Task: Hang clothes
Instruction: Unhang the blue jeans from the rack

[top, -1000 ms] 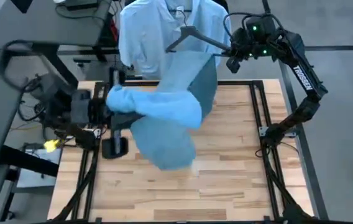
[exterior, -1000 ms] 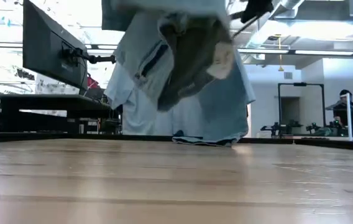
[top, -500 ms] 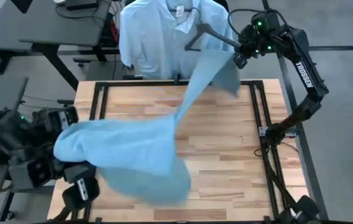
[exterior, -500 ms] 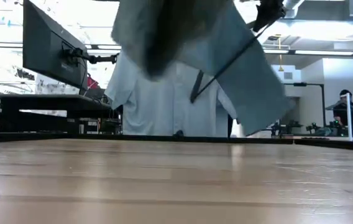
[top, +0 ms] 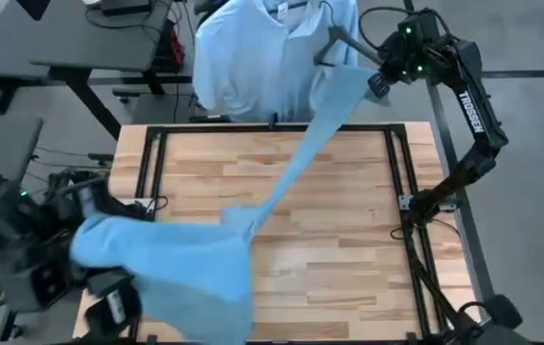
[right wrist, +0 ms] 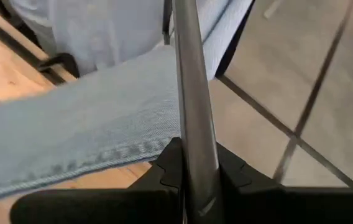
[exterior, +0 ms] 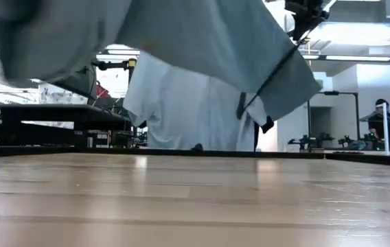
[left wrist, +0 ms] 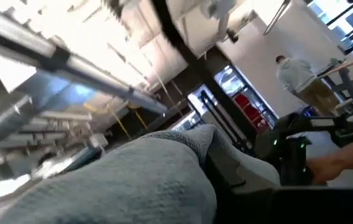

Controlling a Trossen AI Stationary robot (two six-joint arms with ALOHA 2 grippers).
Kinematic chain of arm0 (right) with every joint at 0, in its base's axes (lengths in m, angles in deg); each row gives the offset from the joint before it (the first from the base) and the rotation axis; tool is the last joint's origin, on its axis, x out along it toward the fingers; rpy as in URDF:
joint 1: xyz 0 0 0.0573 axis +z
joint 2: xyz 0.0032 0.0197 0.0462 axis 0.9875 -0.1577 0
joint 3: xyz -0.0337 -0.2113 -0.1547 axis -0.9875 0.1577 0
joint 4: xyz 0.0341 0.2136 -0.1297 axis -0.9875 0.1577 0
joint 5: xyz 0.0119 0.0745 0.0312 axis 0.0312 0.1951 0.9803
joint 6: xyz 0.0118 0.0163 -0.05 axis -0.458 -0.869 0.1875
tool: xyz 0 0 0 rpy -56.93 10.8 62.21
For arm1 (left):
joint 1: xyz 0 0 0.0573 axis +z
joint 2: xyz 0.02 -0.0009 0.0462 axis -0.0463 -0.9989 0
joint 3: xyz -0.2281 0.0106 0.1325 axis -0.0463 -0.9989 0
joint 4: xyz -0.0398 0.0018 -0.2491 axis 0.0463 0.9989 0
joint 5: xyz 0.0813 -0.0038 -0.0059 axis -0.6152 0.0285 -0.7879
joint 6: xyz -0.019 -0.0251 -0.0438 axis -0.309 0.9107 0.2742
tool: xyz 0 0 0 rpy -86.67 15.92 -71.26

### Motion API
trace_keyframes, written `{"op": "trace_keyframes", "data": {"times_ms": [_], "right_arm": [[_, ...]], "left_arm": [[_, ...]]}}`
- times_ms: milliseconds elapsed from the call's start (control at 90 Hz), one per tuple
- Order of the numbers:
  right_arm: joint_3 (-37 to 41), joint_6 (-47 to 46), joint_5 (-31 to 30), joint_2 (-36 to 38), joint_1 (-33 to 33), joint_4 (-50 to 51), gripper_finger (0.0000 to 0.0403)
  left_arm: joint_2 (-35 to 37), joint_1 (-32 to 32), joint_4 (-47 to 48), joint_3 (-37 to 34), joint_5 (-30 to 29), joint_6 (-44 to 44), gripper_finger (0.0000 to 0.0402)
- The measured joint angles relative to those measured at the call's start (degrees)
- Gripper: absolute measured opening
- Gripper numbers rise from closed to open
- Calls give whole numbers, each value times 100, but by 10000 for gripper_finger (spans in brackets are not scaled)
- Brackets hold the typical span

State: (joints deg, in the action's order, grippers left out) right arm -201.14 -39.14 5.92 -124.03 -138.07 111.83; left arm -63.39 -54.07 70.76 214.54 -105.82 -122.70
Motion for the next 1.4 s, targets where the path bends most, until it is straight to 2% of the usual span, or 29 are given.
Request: {"op": "trace_keyframes", "data": {"times_ms": [389,478,600,689,756,856,1056,1122,1256,1322,1400], "right_arm": [[-2,153,-464,93,-193,-57,24],[-2,193,-458,130,-194,-64,24],[-2,201,-113,201,-106,-122,24],[-2,168,-20,288,44,-278,24],[-2,222,-6,368,160,-547,24],[-2,237,33,506,345,-934,24],[-9,237,35,713,695,-1026,24],[-9,238,40,755,795,-979,24],[-9,219,55,833,931,-957,24],[-9,187,61,851,1004,-911,24],[-9,185,50,859,1129,-858,24]], "left_arm": [[6,-636,-958,0,-139,-1559,0],[11,-643,-1149,0,-427,-1699,0],[33,-305,-1287,0,-881,-1550,0],[35,206,-869,7,-1251,-1009,0],[19,519,-149,5,-1757,-310,0],[-2,1031,1176,-4,-2396,1237,0],[-23,2169,4546,-1,-2488,5107,0],[-28,2449,5916,-2,-2298,6612,0],[-12,3069,8493,-255,-1498,9847,0],[-7,3350,9027,-746,-1109,10733,0],[-28,3676,8993,-1430,-347,11113,0]]}}
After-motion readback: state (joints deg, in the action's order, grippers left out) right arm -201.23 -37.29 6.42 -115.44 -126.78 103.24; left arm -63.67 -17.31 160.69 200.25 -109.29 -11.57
